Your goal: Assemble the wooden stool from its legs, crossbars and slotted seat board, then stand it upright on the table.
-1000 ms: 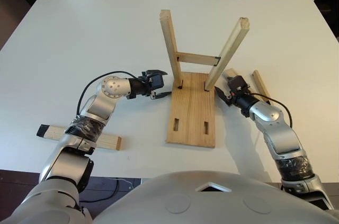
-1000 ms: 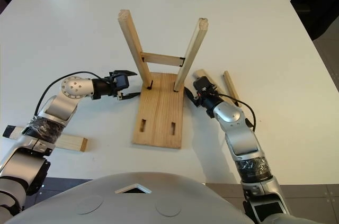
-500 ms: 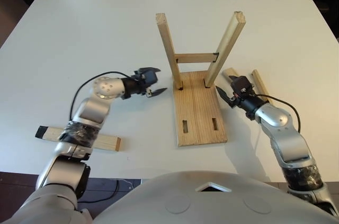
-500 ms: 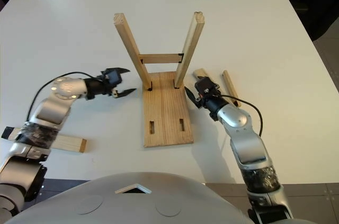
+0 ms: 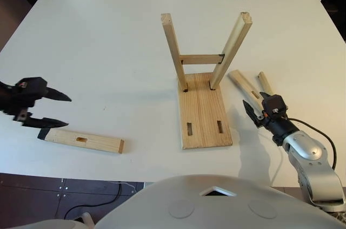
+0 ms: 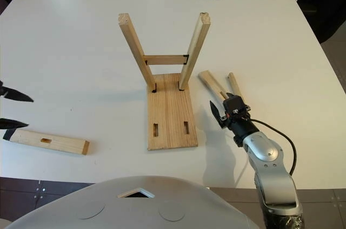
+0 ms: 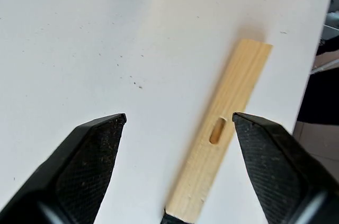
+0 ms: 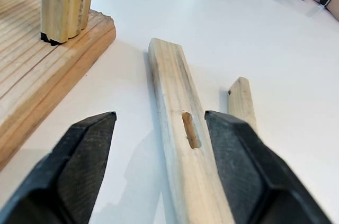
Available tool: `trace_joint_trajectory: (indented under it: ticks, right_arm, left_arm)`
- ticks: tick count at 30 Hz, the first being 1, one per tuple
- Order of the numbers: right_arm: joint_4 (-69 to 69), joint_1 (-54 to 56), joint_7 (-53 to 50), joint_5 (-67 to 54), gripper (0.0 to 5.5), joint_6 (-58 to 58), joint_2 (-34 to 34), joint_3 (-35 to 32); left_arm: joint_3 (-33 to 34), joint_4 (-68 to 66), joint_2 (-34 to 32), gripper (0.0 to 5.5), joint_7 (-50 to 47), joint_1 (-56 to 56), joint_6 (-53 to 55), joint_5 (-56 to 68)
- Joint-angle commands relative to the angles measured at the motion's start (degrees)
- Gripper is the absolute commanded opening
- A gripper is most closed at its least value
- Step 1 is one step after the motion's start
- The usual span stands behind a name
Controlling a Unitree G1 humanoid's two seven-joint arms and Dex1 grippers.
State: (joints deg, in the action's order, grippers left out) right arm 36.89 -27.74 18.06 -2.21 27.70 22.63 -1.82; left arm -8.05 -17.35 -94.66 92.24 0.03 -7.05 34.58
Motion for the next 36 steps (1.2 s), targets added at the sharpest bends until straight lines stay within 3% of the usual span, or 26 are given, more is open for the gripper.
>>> trace_joint_trajectory:
  ticks: [1,7,11,17,28,33,36]
  right_arm:
    - [2.1,-2.8,-1.9,0.6,3.09,0.1,-1.7,-0.3]
    - [1.8,-2.6,-3.2,1.6,3.09,-0.1,-3.1,1.0]
    - [1.4,-1.8,-3.1,1.7,3.09,0.0,-2.9,1.0]
    - [1.2,-0.4,-2.4,1.4,3.09,0.7,-2.2,0.0]
    - [-0.8,3.1,-0.7,2.6,3.09,2.1,-0.6,2.0]
    - [-1.3,3.8,0.0,3.0,3.09,2.5,-0.1,3.1]
    - [-1.5,4.3,0.3,3.0,3.09,2.7,0.2,3.1]
  left_arm:
    - [-7.1,-0.4,-12.4,3.74,0.3,7.4,-8.7,7.1]
    - [-14.8,-5.5,-15.0,3.74,0.3,17.1,-23.1,3.4]
    - [-16.5,-9.4,-7.5,3.74,0.3,14.5,-25.5,-4.3]
    - [-18.3,-10.4,4.4,3.74,0.2,5.3,-20.3,-6.9]
    - [-14.0,-16.0,24.5,3.74,-4.4,-14.0,-17.6,-22.7]
    - [-10.1,-12.6,28.6,3.74,-5.6,-17.3,-14.9,-23.5]
    - [-7.5,-4.6,27.7,3.74,-2.7,-14.5,-9.5,-19.2]
